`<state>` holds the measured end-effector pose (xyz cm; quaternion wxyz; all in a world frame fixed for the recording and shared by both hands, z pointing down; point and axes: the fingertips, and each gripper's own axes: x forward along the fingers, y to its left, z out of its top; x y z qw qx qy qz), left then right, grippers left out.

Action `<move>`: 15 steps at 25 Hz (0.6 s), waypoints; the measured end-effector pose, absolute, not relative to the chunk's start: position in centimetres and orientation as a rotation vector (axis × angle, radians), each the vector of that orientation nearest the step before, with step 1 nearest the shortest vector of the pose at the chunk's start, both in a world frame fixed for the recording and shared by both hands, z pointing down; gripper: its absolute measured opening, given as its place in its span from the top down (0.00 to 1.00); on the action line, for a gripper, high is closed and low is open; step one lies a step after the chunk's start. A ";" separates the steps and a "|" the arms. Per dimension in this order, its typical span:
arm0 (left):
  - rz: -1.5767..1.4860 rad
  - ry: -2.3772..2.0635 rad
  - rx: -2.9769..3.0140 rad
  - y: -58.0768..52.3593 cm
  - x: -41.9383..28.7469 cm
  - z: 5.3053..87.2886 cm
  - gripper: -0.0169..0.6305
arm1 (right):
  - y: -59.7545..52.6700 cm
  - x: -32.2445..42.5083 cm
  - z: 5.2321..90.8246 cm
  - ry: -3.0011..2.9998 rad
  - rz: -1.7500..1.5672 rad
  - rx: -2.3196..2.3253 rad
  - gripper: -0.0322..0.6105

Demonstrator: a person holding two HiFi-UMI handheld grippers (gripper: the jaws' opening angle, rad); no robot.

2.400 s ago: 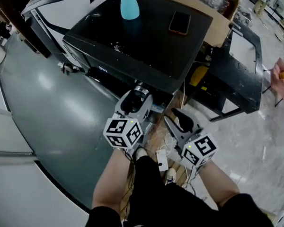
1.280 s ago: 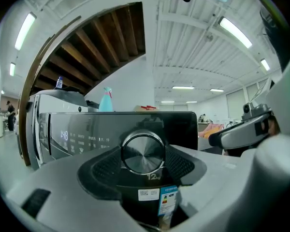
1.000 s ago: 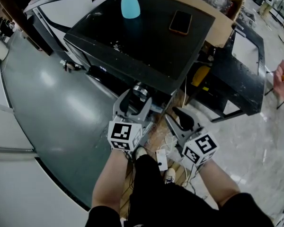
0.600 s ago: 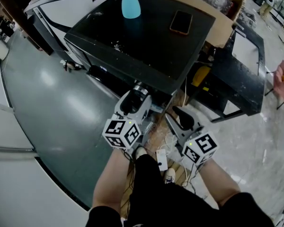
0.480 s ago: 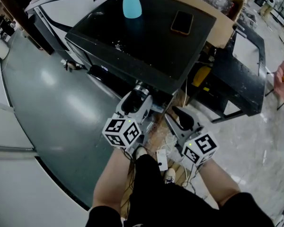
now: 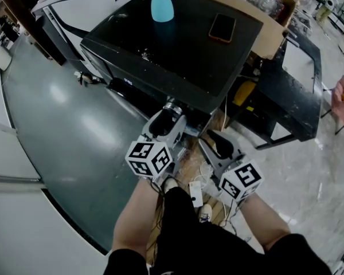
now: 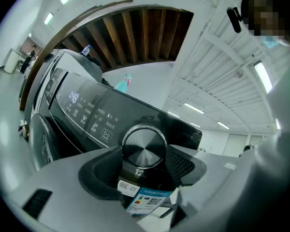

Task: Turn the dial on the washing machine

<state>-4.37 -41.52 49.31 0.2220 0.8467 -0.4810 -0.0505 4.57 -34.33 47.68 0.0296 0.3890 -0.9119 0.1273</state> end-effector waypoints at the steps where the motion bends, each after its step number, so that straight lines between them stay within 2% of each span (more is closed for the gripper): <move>1: -0.105 -1.347 2.365 -41.5 -4.4 49.3 0.55 | -34.3 4.6 47.7 -2.811 0.394 1.201 0.75; 8: 0.230 -1.521 2.596 -41.5 -4.2 49.2 0.55 | -34.3 4.5 48.2 -2.805 0.398 1.205 0.75; 15: 0.222 -1.507 2.592 -41.4 -4.2 49.3 0.55 | -34.4 3.8 47.9 -2.809 0.399 1.200 0.75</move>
